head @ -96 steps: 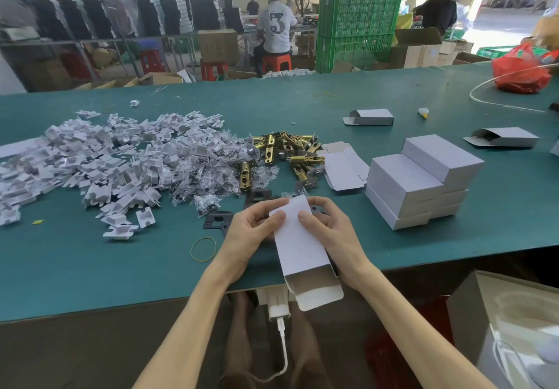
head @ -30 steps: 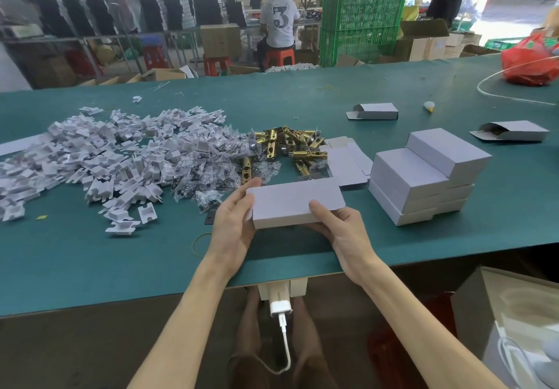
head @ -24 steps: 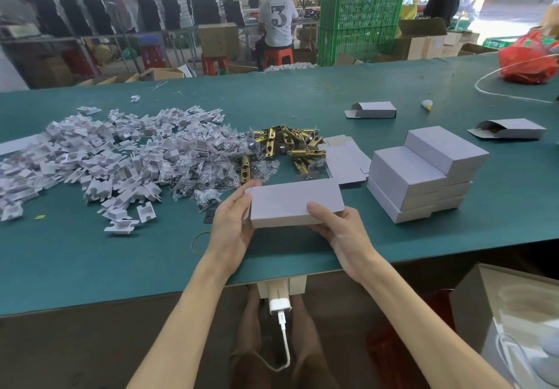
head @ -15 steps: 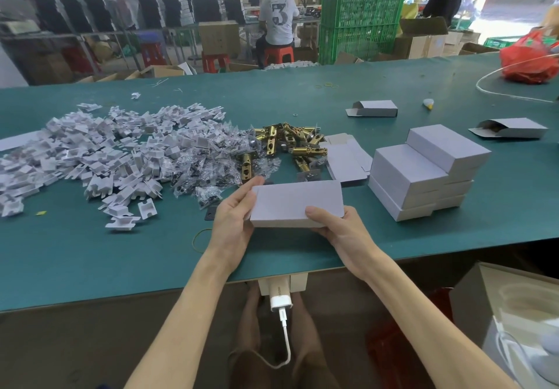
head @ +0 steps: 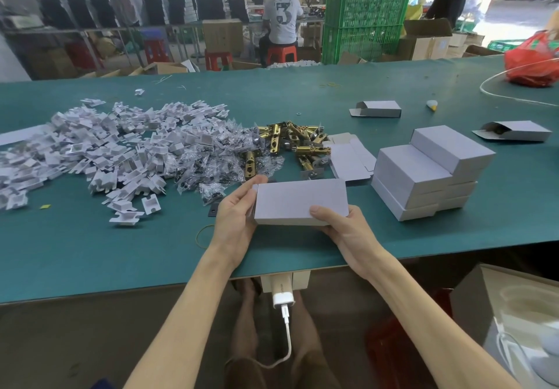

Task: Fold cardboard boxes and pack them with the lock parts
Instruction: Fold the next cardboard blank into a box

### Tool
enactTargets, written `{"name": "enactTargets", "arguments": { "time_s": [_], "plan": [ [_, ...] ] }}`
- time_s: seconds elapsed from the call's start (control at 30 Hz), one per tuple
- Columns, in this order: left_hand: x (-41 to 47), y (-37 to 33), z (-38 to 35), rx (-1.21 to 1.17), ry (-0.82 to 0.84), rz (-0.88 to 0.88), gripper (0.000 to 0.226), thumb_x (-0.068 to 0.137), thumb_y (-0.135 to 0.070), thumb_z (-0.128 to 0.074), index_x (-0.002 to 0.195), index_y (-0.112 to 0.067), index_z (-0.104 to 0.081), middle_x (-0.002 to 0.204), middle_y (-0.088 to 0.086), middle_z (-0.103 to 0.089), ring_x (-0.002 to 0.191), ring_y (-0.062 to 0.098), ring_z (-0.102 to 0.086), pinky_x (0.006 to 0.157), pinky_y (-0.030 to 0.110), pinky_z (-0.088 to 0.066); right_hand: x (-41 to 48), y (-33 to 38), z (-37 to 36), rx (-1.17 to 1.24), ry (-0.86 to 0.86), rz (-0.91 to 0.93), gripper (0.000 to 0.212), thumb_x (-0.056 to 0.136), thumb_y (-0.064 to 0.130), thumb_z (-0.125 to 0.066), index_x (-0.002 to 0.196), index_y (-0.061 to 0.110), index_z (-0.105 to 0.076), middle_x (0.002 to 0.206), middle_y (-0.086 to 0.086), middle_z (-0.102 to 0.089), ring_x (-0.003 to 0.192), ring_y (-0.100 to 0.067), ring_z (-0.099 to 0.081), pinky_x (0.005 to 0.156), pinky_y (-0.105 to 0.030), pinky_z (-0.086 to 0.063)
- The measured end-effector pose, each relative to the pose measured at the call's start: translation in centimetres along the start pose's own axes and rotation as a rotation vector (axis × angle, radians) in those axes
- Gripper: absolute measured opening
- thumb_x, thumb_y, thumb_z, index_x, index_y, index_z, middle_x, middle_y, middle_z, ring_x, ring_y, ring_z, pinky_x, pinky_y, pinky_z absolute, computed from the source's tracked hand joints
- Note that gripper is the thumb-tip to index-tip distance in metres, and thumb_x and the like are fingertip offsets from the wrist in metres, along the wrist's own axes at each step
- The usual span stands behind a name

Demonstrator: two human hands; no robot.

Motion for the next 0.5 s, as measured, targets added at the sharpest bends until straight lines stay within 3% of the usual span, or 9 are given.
{"name": "enactTargets", "arguments": {
  "time_s": [0.5],
  "plan": [
    [0.01, -0.07, 0.54, 0.042, -0.05, -0.034, 0.024, 0.106, -0.012, -0.054, 0.124, -0.01, -0.07, 0.118, 0.004, -0.077, 0.099, 0.013, -0.071, 0.085, 0.029, -0.056, -0.16, 0.05, -0.54, -0.097, 0.049, 0.01, 0.021, 0.082, 0.026, -0.075, 0.1, 0.014, -0.076, 0.111, -0.006, -0.076, 0.102, -0.017, -0.07, 0.091, -0.024, -0.055]
  ]
}}
Point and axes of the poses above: each hand's wrist, its own x-axis towards the middle knuckle, its own z-axis out of the back of the hand, y = z × x, the point moved 9 cm from there along x, towards the middle knuckle
